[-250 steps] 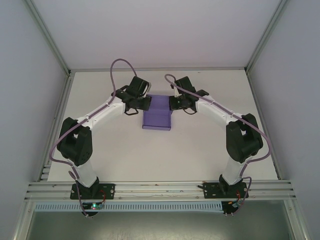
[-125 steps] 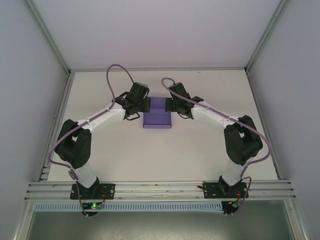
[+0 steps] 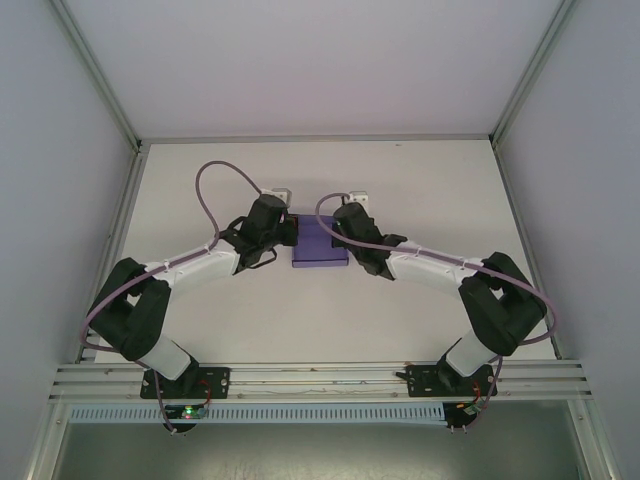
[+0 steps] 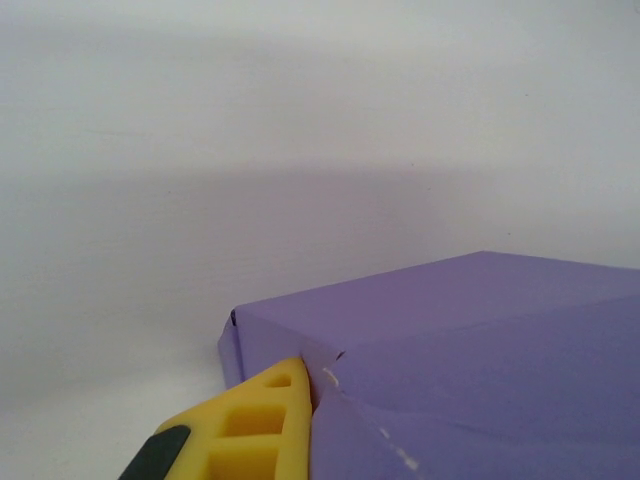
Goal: Assemble paper box
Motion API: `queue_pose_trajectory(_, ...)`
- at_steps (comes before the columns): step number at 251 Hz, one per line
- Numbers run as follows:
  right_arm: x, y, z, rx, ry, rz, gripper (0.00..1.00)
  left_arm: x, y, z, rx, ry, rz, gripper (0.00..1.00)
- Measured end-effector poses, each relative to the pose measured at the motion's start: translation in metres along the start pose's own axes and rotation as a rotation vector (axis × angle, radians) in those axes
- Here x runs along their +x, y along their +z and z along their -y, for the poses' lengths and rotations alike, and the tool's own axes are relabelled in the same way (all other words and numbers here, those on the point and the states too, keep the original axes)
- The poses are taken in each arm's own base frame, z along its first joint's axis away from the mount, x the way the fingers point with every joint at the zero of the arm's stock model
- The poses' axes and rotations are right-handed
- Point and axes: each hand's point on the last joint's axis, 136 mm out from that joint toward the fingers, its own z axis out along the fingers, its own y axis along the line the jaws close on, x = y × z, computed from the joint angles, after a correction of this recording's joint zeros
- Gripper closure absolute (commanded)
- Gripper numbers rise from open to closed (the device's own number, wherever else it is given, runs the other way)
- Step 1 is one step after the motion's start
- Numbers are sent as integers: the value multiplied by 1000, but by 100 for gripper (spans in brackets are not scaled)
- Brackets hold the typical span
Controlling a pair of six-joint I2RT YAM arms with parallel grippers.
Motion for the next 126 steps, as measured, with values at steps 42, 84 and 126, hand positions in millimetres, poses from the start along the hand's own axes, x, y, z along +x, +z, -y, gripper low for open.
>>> queue_pose_trajectory(42, 1, -5, 0, 18, 3, 3, 97, -1, -2, 3, -3, -47, -21, 96)
queue_pose_trajectory(84, 3, -8, 1, 24, 6, -7, 97, -3, -3, 6, -6, -58, -41, 97)
queue_pose_trajectory(126, 8, -7, 5, 35, -2, -15, 98, 7, 1, 5, -1, -48, -49, 96)
